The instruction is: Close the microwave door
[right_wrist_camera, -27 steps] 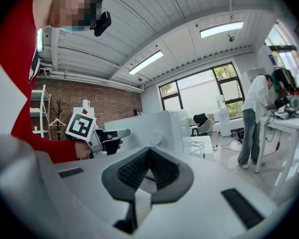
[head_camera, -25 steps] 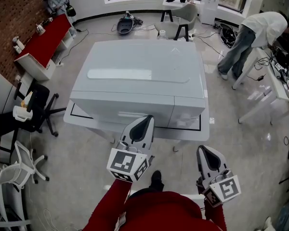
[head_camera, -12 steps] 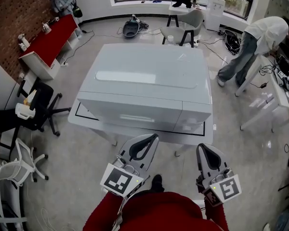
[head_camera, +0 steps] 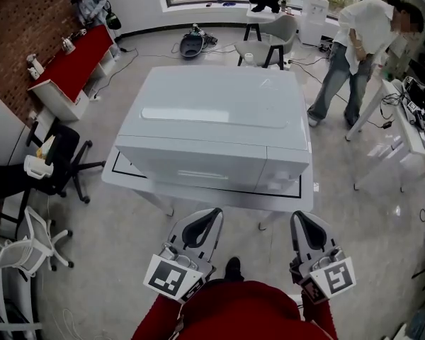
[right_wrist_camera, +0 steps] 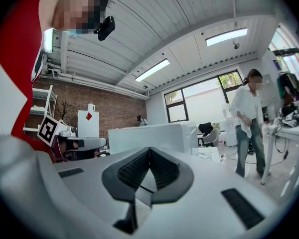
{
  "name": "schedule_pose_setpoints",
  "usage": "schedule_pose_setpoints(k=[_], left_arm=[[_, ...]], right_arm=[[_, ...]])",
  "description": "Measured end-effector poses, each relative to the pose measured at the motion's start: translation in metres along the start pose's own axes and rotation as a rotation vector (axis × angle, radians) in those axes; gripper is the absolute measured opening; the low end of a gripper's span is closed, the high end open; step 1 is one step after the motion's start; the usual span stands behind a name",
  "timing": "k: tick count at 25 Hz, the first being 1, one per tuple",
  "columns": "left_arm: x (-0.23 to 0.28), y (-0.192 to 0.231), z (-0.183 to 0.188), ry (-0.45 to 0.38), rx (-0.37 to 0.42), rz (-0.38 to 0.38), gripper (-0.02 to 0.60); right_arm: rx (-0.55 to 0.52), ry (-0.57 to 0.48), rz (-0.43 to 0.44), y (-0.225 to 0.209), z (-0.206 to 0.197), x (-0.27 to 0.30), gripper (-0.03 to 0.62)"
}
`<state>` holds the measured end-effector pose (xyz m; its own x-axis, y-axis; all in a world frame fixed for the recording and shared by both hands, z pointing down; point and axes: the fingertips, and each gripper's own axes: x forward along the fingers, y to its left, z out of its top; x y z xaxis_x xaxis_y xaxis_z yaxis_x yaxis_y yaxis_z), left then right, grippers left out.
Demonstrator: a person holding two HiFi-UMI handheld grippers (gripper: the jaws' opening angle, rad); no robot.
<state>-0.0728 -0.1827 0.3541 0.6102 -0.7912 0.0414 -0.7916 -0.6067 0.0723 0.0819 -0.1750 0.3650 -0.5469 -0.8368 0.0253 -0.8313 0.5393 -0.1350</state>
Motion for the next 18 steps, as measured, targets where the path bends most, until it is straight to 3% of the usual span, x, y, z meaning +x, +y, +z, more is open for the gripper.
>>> schedule_pose_setpoints(k=[3, 7, 18], left_arm=[[-0.007, -0.002, -0.004, 0.012, 0.007, 0.005, 0.009], [-0.011, -0.003, -0.004, 0.011, 0.012, 0.006, 0.009], [-0.018, -0.001, -0.007, 0.010, 0.001, 0.018, 0.009]], right_arm=[[-0.003, -0.055, 0.008, 0.006, 0.011, 0.000, 0.012], [0.000, -0.002, 0.019, 0.011, 0.001, -0.005, 0.012], [-0.039, -0.021, 0.020, 0.019, 0.004, -0.004, 0.012]])
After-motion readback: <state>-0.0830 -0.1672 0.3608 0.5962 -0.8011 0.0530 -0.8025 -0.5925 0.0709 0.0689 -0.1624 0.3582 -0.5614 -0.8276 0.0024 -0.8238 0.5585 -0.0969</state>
